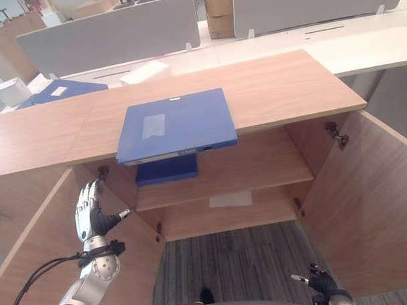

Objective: Put the empty folder in the office cabinet

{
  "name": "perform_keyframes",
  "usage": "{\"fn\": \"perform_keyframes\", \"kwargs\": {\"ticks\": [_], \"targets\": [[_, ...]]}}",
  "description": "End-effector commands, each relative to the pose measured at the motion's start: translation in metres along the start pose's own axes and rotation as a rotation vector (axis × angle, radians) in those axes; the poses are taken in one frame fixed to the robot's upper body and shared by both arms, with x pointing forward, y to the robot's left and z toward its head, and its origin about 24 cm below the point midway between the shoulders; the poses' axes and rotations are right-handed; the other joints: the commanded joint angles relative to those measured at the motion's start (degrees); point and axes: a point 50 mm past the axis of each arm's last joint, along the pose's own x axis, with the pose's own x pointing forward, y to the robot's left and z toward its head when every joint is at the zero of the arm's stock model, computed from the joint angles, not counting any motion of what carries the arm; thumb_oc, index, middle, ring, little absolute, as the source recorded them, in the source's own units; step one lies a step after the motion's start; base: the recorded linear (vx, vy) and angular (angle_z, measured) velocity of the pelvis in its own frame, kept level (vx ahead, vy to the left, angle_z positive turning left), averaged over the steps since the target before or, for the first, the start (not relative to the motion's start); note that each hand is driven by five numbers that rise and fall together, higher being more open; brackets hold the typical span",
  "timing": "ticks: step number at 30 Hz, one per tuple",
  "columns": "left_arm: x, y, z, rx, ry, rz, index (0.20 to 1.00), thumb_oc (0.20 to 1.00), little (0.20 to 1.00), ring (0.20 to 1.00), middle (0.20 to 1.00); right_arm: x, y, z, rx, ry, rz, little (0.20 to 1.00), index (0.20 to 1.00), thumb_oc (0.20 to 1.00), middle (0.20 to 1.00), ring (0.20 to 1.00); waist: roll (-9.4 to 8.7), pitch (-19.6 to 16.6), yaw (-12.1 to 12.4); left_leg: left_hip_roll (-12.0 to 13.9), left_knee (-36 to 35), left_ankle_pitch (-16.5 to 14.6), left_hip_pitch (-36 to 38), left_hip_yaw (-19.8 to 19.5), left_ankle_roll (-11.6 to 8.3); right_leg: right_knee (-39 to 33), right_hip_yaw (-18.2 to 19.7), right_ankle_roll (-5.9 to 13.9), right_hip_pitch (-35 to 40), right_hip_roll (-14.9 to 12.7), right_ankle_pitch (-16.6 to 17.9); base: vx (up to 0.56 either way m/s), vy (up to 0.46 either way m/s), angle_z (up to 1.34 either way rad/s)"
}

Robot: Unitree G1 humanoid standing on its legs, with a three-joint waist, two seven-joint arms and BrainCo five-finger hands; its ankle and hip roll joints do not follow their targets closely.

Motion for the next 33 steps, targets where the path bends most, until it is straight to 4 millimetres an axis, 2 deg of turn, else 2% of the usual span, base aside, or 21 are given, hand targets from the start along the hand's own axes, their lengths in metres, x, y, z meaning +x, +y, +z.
{"fn": "perform_keyframes", "kwargs": {"ticks": [1,5,15,25,33], "targets": [[0.035,0.037,0.009,0.195,-0.126,0.21,1.0,1.0,1.0,1.0,1.0,0.007,-0.004,0.029,0.018,-0.104,-0.035,1.0,1.0,1.0,1.0,1.0,-3.15,1.97,0.14,-2.18,0.61,-8.69,3.33,-1.64,-0.62,0.29,0.39,0.32,0.26,-1.13,-3.41,0.03,0.019,-0.01],[0.043,0.054,0.013,0.303,-0.217,0.257,1.0,1.0,1.0,1.0,1.0,0.005,-0.004,0.021,0.031,-0.092,-0.036,1.0,1.0,1.0,1.0,1.0,-3.13,1.49,-0.51,-2.12,0.41,-9.19,3.82,-1.24,-0.61,0.24,0.9,0.59,0.28,-1.14,-3.53,0.05,0.029,-0.01],[0.052,0.061,0.025,0.395,-0.367,0.297,1.0,1.0,1.0,1.0,1.0,0.003,-0.004,0.014,0.022,-0.08,-0.03,1.0,1.0,1.0,1.0,1.0,-3.2,0.85,-2.64,-2.41,0.06,-10.38,5.18,0.19,-0.12,0.24,2.75,1.22,0.24,-1.04,-3.36,0.05,0.036,-0.05],[0.065,0.059,0.045,0.38,-0.463,0.366,1.0,1.0,1.0,1.0,1.0,0.001,-0.001,0.008,0.023,-0.06,-0.016,1.0,1.0,1.0,1.0,1.0,-3.99,0.64,-4.67,-2.76,0.06,-11.81,6.5,1.87,0.71,0.24,4.81,1.92,0.03,-0.86,-2.9,0.05,0.018,-0.12],[0.072,0.047,0.056,0.38,-0.476,0.336,1.0,1.0,1.0,1.0,1.0,0.0,-0.001,0.003,0.031,-0.047,-0.01,1.0,1.0,1.0,1.0,1.0,-4.43,0.56,-6.08,-2.78,0.06,-12.23,7.12,3.03,1.13,0.24,6.1,2.18,-0.12,-0.57,-2.51,0.02,0.007,-0.03]]}}
